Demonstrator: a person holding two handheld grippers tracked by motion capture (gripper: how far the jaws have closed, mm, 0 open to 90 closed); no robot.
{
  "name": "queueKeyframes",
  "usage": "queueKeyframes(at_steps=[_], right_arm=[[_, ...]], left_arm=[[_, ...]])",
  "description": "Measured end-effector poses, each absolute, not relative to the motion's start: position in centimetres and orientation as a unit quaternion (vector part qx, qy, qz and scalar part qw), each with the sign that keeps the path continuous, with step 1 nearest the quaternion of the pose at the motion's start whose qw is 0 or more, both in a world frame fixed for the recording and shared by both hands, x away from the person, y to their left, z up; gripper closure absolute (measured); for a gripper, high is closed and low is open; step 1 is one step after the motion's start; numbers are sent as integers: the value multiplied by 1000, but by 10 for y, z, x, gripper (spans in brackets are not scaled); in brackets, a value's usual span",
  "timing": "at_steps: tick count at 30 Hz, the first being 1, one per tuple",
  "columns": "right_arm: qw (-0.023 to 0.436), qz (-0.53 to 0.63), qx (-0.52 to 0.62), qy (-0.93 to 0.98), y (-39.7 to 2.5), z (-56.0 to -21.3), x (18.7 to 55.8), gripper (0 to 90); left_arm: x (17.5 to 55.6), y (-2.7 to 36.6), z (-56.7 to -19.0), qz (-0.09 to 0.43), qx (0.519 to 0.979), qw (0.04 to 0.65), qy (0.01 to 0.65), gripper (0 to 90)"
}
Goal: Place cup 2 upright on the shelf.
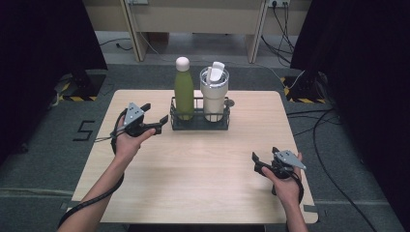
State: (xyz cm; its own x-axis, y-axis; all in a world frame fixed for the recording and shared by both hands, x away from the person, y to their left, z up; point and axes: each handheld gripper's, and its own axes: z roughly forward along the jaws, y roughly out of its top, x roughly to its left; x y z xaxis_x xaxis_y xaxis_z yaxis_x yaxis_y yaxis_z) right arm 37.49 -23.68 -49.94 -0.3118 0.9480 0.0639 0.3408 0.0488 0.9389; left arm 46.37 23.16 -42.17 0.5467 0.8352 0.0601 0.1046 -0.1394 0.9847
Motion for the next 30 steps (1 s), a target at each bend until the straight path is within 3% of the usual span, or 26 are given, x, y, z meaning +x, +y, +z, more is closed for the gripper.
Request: queueKeyframes(at_steps=[30], right_arm=[[317, 479, 495, 652, -237, -500, 375, 150]], left_arm=[[412, 279, -483, 316, 681, 541, 380, 144]])
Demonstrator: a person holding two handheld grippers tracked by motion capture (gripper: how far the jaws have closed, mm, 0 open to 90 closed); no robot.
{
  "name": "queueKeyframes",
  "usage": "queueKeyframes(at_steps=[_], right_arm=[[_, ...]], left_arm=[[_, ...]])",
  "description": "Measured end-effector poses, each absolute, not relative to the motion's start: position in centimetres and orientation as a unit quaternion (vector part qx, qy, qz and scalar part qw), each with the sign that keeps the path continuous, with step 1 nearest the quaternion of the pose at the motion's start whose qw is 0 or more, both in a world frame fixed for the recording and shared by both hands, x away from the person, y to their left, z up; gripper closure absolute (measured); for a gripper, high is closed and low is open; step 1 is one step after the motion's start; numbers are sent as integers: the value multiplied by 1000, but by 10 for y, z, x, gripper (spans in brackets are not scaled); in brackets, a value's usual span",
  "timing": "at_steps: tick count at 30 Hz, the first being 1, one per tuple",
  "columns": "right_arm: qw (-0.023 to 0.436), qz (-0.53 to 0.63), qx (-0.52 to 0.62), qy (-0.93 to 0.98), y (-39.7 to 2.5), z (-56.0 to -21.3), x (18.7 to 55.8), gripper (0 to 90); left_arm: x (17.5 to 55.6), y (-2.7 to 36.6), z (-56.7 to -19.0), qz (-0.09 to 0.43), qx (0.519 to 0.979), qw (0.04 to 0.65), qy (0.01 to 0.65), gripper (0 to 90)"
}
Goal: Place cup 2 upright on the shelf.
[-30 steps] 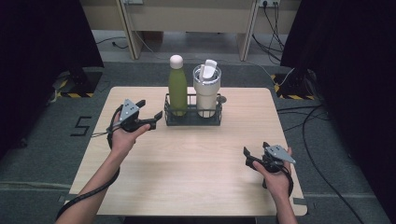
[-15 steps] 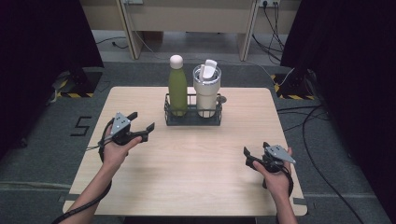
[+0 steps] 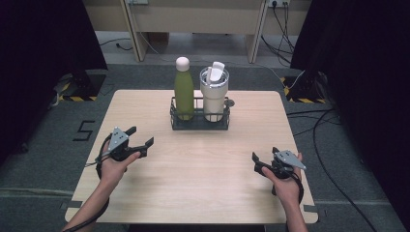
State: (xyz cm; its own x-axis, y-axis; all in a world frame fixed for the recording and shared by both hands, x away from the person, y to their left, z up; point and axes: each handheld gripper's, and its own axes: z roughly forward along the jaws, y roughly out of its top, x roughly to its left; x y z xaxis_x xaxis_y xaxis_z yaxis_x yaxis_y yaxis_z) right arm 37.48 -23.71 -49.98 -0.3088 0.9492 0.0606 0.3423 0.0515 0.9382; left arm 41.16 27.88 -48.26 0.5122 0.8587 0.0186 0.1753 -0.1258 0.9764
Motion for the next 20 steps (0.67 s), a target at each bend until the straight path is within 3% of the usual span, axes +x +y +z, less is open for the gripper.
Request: queueKeyframes(at_steps=[20], right_arm=[[319, 481, 494, 650, -237, -499, 374, 149]], left_arm=[[394, 297, -507, 316, 666, 536, 411, 144]])
